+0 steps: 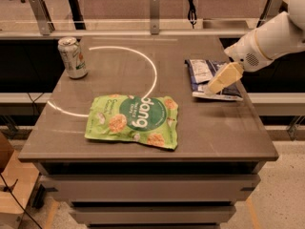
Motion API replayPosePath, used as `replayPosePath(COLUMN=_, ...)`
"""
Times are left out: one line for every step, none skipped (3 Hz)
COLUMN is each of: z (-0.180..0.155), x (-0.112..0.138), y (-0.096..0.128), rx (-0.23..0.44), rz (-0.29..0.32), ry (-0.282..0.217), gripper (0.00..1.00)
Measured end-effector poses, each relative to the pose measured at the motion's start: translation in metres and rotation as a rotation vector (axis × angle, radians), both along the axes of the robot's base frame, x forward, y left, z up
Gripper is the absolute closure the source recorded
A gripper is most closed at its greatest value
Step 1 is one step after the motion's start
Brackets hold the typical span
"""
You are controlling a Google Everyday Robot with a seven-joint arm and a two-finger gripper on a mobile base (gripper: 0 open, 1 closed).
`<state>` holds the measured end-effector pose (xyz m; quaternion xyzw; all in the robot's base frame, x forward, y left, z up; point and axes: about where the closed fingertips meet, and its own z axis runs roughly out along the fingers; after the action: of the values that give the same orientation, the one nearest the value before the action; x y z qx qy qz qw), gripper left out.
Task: Move blue chip bag near 7up can
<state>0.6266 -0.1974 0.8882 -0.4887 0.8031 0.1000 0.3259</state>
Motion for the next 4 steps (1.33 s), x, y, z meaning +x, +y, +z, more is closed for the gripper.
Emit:
replayPosePath(z=-0.029, x=0.010, y=0.003, rx=-0.016, rz=-0.011, ry=0.052, gripper=0.00)
replayPosePath(z=-0.055, x=0.014, y=0.005, rx=-0.021, rz=-0.019, ry=0.107, gripper=0.00)
replayPosePath(z=-0.066, x=0.014, y=0.010, rx=-0.031, rz=-0.002, ry=0.119, gripper=0.18)
replayPosePath(z=-0.057, x=0.013, y=0.014, rx=-0.033, rz=0.007, ry=0.092, gripper=0.41)
